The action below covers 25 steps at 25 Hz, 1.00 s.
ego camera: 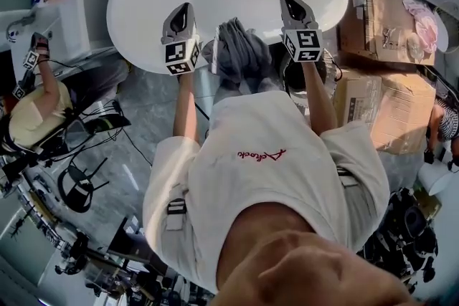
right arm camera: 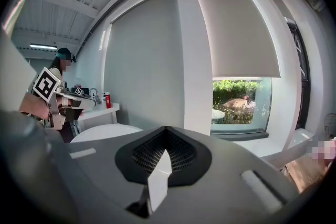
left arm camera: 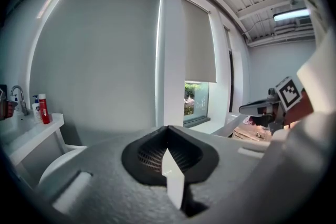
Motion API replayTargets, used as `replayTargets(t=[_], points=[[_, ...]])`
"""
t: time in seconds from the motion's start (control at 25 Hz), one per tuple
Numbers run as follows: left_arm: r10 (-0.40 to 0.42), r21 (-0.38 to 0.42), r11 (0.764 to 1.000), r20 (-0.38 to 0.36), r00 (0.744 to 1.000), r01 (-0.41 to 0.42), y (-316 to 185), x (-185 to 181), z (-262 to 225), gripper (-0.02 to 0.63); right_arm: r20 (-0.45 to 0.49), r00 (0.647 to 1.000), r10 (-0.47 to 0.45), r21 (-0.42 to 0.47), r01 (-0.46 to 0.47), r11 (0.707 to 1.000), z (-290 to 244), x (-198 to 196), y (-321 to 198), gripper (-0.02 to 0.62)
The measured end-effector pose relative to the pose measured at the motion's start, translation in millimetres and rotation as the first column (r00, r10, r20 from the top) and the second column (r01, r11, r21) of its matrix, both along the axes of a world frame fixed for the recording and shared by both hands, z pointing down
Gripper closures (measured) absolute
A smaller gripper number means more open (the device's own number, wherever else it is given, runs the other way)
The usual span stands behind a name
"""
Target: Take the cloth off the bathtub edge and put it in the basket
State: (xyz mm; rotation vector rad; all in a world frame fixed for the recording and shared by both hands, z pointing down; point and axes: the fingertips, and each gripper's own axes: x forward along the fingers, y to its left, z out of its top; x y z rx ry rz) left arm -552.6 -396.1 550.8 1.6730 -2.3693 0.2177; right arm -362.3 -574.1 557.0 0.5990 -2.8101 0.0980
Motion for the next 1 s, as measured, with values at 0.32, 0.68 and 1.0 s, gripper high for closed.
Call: replayTargets(t=[0.32, 0.68, 1.0], points=[[0.009, -0.066, 0.998, -0.078, 0.997, -0.015, 1, -8, 50, 0.606, -0.071, 0.997, -0.012, -0.053, 0.008, 0.999, 47, -15, 8, 0.589], [-0.003, -0.186, 0.982, -0.19, 0.982, -0.033, 12, -7, 142, 0.606, -0.201, 0.978, -0.06, -0.171, 0.026, 0.985, 140, -21, 22, 0.589], [-0.016, -0.294, 0.952, -0.314, 0.949, -0.081, 38, 25, 228, 0.606, -0.303, 0.946, -0.118, -0.297, 0.024, 0.954, 225, -8, 55, 0.589]])
